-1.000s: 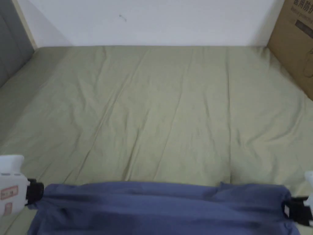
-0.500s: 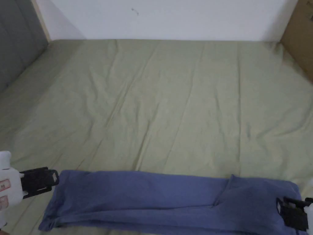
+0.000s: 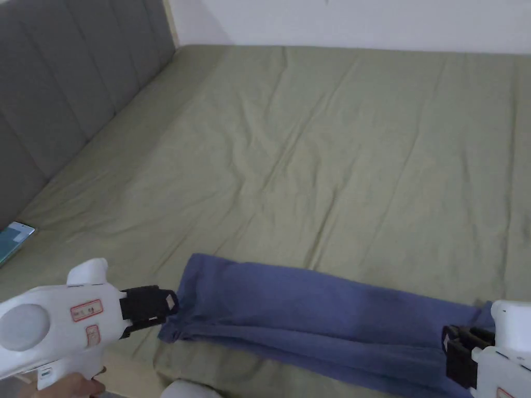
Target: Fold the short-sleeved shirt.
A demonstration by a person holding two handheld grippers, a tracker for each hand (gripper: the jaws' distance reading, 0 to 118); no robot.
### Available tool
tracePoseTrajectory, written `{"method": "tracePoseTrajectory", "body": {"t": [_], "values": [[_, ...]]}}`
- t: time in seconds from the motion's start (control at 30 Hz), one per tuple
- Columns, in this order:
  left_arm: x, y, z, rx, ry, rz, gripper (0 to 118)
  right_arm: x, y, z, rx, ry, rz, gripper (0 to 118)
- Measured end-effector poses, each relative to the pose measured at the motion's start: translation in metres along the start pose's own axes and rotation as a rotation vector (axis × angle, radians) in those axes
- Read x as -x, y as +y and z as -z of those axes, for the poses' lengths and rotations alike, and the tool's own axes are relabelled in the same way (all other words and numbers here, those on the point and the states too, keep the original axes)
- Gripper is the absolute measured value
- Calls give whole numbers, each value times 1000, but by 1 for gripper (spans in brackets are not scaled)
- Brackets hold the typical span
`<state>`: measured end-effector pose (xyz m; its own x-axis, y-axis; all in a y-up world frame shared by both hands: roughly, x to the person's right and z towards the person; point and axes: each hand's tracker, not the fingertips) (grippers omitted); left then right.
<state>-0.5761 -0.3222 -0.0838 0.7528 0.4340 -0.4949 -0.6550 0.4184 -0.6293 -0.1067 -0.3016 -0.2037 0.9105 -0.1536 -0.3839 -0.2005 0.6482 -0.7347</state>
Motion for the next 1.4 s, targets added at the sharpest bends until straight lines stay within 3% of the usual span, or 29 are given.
{"method": "tracePoseTrajectory", "body": {"t": [0.07,0.1,0.27,0.33,0.47,0.53,0.57,0.63,0.67,0.7,0.77,0.83,0.97,1.07,1.27,1.4], "values": [[12,3,17,49,-57,-38,112,2,1,4,16,13,-14,3],[18,4,24,57,-93,-63,118,5,1,5,25,12,-23,3],[42,6,73,130,-237,-269,117,10,3,11,54,-3,-46,3],[44,9,82,120,-219,-252,118,8,3,15,72,-4,-41,3],[47,10,78,118,-316,-282,118,10,1,22,109,-13,-43,3],[48,8,80,112,-312,-288,110,11,-1,26,131,-14,-49,3],[55,8,80,109,-291,-264,99,11,-2,28,143,-15,-54,3],[47,10,70,108,-163,-147,32,11,-5,30,155,-16,-60,3],[44,10,66,100,-91,-113,9,10,-6,31,160,-18,-59,3],[46,9,65,104,-71,-111,9,9,-7,32,167,-18,-57,3],[48,6,67,103,-192,-216,9,4,-9,34,184,-16,-29,3],[42,6,65,114,-137,-123,9,-2,-10,34,197,-8,17,3],[35,18,49,107,-149,-152,8,-20,-13,29,195,-20,56,3],[10,30,23,32,-254,-138,8,-37,-13,25,183,-52,88,3],[-113,38,-7,-16,-339,152,8,-73,-17,10,128,-77,172,3],[-200,9,15,89,-473,290,8,-94,-25,-4,102,-100,240,3]]}}
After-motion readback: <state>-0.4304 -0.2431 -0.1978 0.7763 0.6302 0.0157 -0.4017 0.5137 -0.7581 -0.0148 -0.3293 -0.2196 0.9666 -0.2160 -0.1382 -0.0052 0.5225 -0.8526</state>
